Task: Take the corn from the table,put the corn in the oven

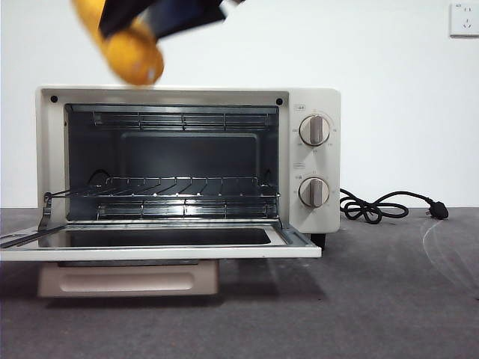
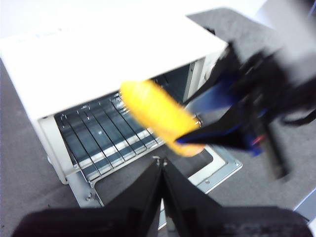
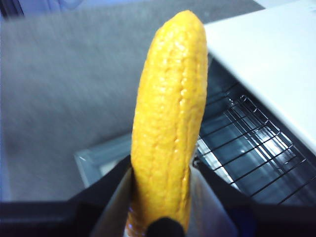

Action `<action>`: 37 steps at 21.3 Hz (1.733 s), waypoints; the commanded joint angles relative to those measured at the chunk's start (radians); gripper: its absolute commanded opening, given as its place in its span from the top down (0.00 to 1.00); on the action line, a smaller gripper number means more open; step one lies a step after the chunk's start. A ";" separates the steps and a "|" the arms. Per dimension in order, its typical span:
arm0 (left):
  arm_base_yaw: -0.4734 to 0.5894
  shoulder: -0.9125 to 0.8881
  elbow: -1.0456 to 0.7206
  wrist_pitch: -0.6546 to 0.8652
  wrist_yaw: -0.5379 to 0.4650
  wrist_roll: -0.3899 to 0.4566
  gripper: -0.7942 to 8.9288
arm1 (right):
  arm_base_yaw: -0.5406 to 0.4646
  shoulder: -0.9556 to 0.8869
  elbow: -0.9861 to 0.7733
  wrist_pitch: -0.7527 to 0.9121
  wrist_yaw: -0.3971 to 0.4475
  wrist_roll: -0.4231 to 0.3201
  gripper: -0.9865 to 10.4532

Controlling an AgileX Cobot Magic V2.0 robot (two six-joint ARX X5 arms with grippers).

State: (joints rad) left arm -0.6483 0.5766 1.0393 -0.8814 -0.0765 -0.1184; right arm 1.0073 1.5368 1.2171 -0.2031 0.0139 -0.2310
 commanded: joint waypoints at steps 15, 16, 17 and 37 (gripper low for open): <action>0.000 -0.018 -0.003 -0.046 -0.041 -0.012 0.92 | 0.018 0.284 0.003 0.257 0.499 -0.531 0.92; 0.000 -0.018 -0.003 -0.046 -0.041 -0.012 0.92 | 0.012 0.300 0.003 0.272 0.505 -0.554 0.92; 0.000 -0.018 -0.003 -0.046 -0.041 -0.012 0.92 | 0.005 0.315 0.003 0.283 0.513 -0.581 0.92; 0.000 -0.018 -0.003 -0.046 -0.055 -0.011 0.92 | 0.007 0.369 0.003 0.310 0.662 -0.549 0.61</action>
State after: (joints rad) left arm -0.6483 0.5625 1.0393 -0.9314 -0.1272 -0.1242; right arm 1.0069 1.9114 1.2266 0.1028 0.6746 -0.7975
